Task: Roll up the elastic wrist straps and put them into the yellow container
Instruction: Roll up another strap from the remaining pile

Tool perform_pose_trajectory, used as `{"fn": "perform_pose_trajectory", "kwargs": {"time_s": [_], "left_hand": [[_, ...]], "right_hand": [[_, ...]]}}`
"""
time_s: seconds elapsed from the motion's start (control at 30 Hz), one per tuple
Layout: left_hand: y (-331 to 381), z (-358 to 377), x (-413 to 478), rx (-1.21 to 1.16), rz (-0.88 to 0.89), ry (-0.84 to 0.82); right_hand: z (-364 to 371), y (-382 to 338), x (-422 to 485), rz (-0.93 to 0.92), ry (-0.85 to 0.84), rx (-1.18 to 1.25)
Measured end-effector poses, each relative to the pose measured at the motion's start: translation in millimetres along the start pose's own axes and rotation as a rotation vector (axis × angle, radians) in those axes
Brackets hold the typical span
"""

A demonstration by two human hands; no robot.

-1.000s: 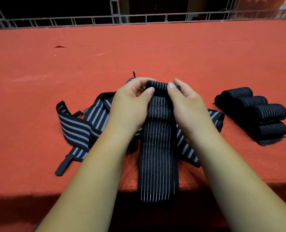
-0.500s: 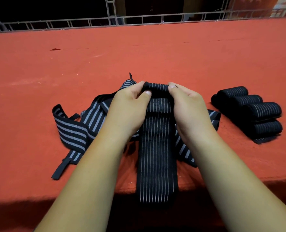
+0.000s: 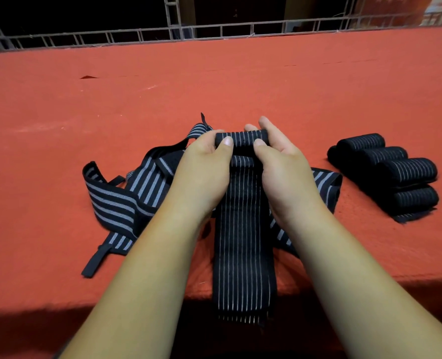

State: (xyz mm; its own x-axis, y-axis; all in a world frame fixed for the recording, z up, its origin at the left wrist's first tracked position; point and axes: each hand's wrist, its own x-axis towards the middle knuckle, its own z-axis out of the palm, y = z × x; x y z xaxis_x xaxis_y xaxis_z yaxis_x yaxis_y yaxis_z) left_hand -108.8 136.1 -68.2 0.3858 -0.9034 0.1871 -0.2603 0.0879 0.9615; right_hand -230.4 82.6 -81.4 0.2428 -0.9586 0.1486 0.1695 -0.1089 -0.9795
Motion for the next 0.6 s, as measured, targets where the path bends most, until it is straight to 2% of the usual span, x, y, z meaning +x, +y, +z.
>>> {"fn": "perform_pose_trajectory", "kwargs": {"time_s": [0.1,0.27,0.4,0.6], "left_hand": [[-3.3,2.7,3.9,-0.073,0.0,0.053],[-9.1,0.4,7.6,-0.238,-0.017,0.104],[-8.4,-3.2,7.8,-0.324,-0.022,0.095],[-5.6,-1.0,6.4,-0.346,-0.025,0.078]], "right_hand": [[-0.3,1.9,1.7,0.004,-0.019,0.016],[2.0,-0.3,-1.8,0.07,-0.062,-0.178],[-2.3,-4.4,-8.3,0.18,-0.148,-0.128],[-2.3,-12.8,-15.8,0.216,-0.195,-0.127]]}}
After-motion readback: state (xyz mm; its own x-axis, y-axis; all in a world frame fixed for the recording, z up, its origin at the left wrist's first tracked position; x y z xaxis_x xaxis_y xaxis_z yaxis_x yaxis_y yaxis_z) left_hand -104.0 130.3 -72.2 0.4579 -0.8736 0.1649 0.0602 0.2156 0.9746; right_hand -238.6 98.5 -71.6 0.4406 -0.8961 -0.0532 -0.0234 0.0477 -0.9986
